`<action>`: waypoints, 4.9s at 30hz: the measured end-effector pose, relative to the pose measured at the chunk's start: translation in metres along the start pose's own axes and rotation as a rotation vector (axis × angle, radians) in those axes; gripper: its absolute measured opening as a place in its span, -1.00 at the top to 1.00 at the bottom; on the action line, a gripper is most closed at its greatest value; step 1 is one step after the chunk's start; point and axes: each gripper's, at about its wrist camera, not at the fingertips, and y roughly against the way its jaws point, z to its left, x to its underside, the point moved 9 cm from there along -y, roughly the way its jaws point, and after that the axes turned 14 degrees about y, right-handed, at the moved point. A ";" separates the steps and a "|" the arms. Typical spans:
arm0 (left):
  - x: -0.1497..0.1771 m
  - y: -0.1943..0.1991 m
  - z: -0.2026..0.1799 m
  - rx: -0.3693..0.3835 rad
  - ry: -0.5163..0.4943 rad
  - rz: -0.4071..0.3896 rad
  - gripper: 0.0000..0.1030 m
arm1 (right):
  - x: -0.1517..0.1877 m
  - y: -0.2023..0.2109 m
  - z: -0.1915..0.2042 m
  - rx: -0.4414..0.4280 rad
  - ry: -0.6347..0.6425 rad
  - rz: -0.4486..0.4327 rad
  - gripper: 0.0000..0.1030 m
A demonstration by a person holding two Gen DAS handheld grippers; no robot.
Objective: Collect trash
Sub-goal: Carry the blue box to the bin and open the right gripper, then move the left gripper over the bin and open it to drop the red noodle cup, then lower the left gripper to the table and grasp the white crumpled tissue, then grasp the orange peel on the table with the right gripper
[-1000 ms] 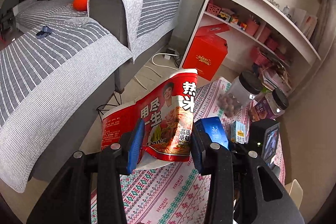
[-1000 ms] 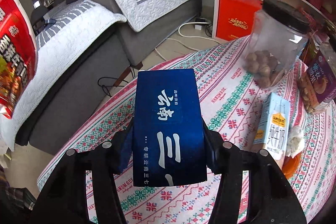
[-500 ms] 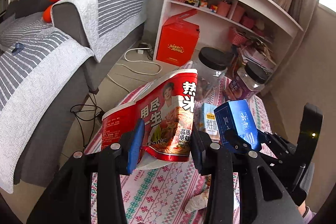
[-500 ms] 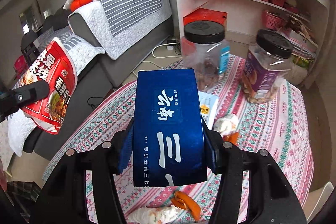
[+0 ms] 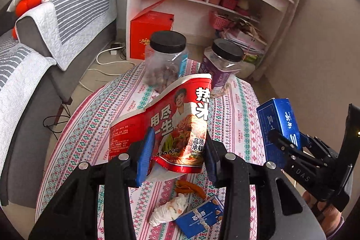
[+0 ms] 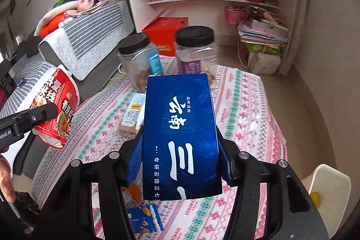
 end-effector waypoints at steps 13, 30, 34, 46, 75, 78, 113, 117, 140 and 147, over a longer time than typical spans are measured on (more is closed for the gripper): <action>0.044 -0.014 -0.060 0.034 -0.133 0.040 0.21 | 0.066 0.051 -0.140 0.238 -0.286 0.036 -0.04; 0.123 -0.024 -0.188 0.195 -0.277 0.169 0.21 | 0.188 0.153 -0.277 0.557 -0.523 0.174 -0.59; 0.151 -0.023 -0.247 0.262 -0.323 0.203 0.21 | 0.205 0.188 -0.301 0.637 -0.560 0.133 -0.73; 0.239 -0.033 -0.377 0.419 -0.373 0.401 0.19 | 0.241 0.256 -0.343 0.777 -0.623 0.079 -0.82; 0.181 -0.041 -0.269 0.145 -0.438 0.173 -0.28 | 0.185 0.178 -0.250 0.628 -0.395 0.154 -0.86; 0.174 -0.044 -0.239 0.101 -0.426 0.173 -0.42 | 0.179 0.154 -0.224 0.564 -0.363 0.180 -0.86; 0.157 -0.102 0.050 -0.228 -0.118 0.568 -0.35 | 0.115 -0.009 -0.016 0.210 0.086 0.340 -0.86; 0.170 -0.103 0.052 -0.203 -0.150 0.601 -0.26 | 0.109 -0.023 0.000 0.169 0.097 0.347 -0.86; 0.107 -0.044 0.133 -0.206 -0.016 0.461 0.11 | 0.108 -0.094 0.141 -0.190 0.331 0.397 -0.37; 0.103 -0.053 0.117 -0.211 -0.005 0.447 0.11 | 0.104 -0.099 0.148 -0.214 0.311 0.391 0.52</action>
